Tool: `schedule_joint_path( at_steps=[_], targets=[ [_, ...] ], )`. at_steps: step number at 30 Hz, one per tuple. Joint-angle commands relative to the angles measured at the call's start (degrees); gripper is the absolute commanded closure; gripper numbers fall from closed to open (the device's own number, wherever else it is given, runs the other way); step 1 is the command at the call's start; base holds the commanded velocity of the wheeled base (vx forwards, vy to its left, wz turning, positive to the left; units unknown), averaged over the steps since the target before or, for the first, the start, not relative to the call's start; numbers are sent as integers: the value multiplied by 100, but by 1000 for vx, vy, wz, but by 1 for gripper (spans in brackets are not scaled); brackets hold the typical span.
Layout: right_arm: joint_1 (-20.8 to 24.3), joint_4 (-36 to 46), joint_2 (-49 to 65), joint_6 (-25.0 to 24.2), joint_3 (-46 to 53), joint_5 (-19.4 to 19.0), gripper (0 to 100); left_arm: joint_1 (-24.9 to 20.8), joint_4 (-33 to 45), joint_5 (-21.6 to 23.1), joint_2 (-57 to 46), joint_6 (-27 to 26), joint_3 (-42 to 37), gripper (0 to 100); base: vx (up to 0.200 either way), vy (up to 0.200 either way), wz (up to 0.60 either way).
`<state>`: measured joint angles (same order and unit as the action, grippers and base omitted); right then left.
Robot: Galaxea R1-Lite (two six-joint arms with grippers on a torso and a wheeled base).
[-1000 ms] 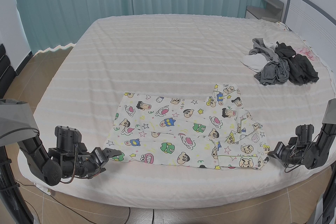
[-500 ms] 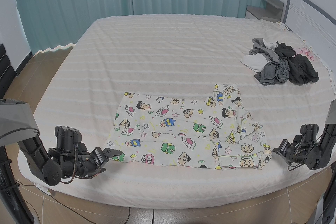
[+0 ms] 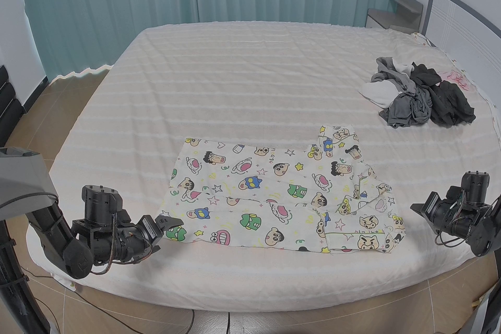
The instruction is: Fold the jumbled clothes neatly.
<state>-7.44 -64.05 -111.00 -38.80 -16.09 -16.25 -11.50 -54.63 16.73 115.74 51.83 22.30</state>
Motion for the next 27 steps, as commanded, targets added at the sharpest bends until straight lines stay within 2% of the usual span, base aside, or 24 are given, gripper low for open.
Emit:
schedule_joint_path(
  at_steps=[1,14,20,25,27],
  targets=[
    [533,-11,1062,-198,449,8,100,-90,-312,-38,-25,37,-147,0,200,0,0],
    [568,-37,1098,-189,616,-1,100,-98,-321,-55,-16,28,-138,0,200,0,0],
    [568,-37,1054,-198,625,-10,100,-107,-321,-82,-25,28,-147,0,0,0,0],
    [638,-29,1027,-207,634,-19,100,-248,-356,-398,37,28,-129,0,0,0,0],
    [717,-37,966,-207,651,-19,100,-345,-602,-644,160,20,-85,0,0,0,0]
  ],
)
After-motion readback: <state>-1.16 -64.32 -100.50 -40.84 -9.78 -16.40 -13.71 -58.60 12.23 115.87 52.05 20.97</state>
